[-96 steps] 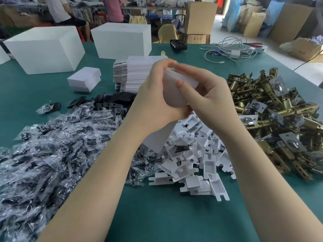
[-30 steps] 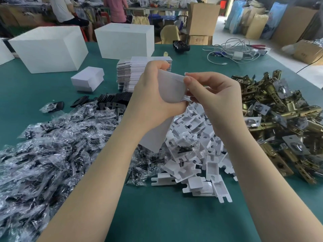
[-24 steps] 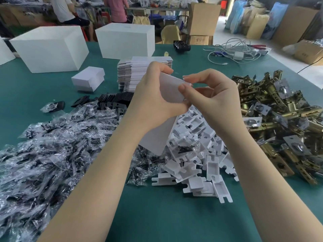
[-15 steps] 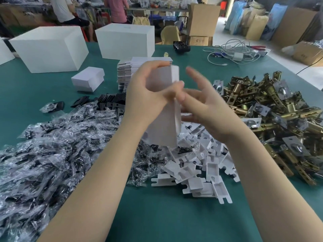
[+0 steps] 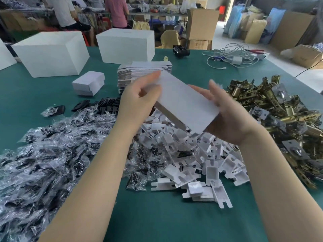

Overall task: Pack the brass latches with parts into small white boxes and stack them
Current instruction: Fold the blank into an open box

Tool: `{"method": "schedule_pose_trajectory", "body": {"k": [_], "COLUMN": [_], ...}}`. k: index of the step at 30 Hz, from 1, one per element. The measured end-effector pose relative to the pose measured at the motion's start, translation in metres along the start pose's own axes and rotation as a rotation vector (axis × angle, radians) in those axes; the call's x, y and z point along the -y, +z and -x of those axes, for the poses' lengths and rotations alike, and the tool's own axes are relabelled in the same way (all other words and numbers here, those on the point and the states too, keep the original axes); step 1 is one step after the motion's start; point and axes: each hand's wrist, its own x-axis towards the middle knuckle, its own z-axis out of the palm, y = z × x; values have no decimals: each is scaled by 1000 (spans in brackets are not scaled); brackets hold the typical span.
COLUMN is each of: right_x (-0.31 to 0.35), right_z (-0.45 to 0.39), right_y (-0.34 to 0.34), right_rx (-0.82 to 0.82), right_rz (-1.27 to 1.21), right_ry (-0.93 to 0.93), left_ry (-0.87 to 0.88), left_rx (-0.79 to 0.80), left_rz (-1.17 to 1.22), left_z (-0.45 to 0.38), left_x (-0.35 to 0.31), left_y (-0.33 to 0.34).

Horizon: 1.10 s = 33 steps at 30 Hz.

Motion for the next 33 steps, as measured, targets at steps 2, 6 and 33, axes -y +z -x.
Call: {"method": "schedule_pose_trajectory", "body": {"k": [2, 6, 33], "right_x": [4, -5, -31], "right_z": [2, -5, -20], "right_y": [-4, 1, 9], "right_rx": [124, 3, -277], "right_rz": [-186, 129, 330], "right_ry": [11, -233, -505], "left_ry": [-148, -386, 40], "left_rx": [-3, 102, 320], "left_rz": [111, 126, 111], "left_z": [-1, -2, 4], "left_x": [3, 3, 10], "left_y": [0, 7, 4]}}
